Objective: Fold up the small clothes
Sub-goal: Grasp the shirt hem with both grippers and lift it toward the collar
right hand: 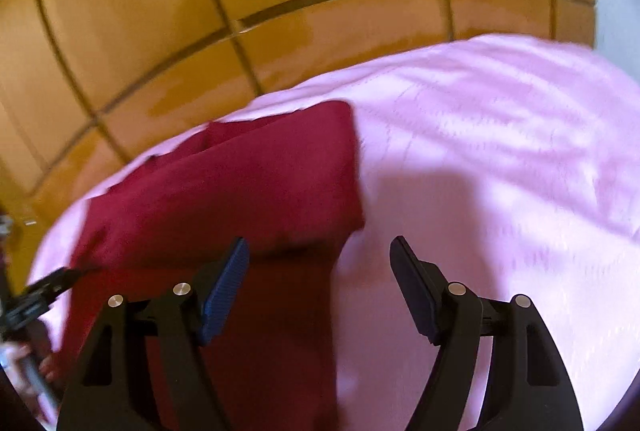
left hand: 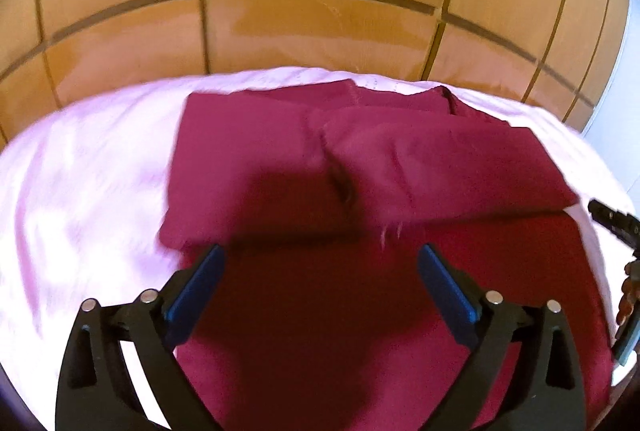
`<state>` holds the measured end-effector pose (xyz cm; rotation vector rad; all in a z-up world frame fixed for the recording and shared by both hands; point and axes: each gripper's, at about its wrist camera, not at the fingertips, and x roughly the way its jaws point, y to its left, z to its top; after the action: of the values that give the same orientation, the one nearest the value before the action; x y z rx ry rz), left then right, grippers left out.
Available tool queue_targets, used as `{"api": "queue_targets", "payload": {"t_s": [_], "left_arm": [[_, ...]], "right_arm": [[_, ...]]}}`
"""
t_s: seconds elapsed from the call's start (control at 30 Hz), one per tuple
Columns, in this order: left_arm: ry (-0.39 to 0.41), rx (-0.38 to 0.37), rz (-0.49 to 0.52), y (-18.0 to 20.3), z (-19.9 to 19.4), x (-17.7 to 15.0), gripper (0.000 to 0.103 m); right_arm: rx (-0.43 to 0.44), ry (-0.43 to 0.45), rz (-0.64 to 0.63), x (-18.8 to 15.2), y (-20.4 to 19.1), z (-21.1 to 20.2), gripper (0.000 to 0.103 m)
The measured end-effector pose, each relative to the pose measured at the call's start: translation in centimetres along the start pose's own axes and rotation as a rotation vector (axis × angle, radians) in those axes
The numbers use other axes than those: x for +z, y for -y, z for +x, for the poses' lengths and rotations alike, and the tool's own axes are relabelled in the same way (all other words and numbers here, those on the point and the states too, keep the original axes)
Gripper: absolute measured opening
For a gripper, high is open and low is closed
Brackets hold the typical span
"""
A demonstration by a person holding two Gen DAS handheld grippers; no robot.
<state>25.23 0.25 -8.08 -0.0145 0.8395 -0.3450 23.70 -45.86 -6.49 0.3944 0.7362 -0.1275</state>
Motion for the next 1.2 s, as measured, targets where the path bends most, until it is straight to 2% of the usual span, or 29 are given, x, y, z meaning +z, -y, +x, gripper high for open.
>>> {"api": "queue_targets", "payload": {"t_s": [0.07,0.13,0.33,0.5,0.57,0.63,0.77,0.83,0.97,1.2], "left_arm": [[-0.010,-0.020,-0.027,-1.3,-1.2,-1.2,0.098],[-0.019,-0.036,-0.042,-2.8,-2.5,-2.7,0.098],[-0.068,-0.060,-0.101,-6.5,-4.9,-6.5,0.097],[-0.120,-0.117,-0.132,-8.3,-6.2,-9.3,0.073],[-0.128,-0.127,-0.121,-8.5,-6.5,-10.3,0.068],[-0.129,-0.140,-0.102,-8.5,-7.2,-11.1,0.064],[-0.141,-0.236,-0.121,-8.8,-8.3,-12.5,0.057],[-0.148,-0.284,-0.152,-9.2,-8.7,-13.1,0.052],[-0.174,-0.385,-0.233,-10.3,-9.3,-14.4,0.041],[-0.201,-0.442,-0.240,-9.7,-10.0,-15.9,0.043]], "right_arm": [[0.092,-0.035,0.022,-1.5,1.1,-1.9,0.072],[0.137,-0.065,0.035,-2.6,1.9,-3.1,0.067],[0.225,-0.152,0.093,-6.5,4.2,-6.5,0.058],[0.254,-0.186,0.145,-9.3,5.7,-8.2,0.055],[0.272,-0.204,0.166,-10.7,6.0,-8.4,0.049],[0.293,-0.211,0.177,-11.7,6.1,-8.7,0.049],[0.368,-0.214,0.228,-12.7,6.2,-9.0,0.048],[0.399,-0.224,0.248,-13.5,6.3,-9.1,0.044],[0.439,-0.228,0.273,-14.5,6.4,-9.5,0.044],[0.492,-0.235,0.307,-15.7,6.2,-9.7,0.044]]}}
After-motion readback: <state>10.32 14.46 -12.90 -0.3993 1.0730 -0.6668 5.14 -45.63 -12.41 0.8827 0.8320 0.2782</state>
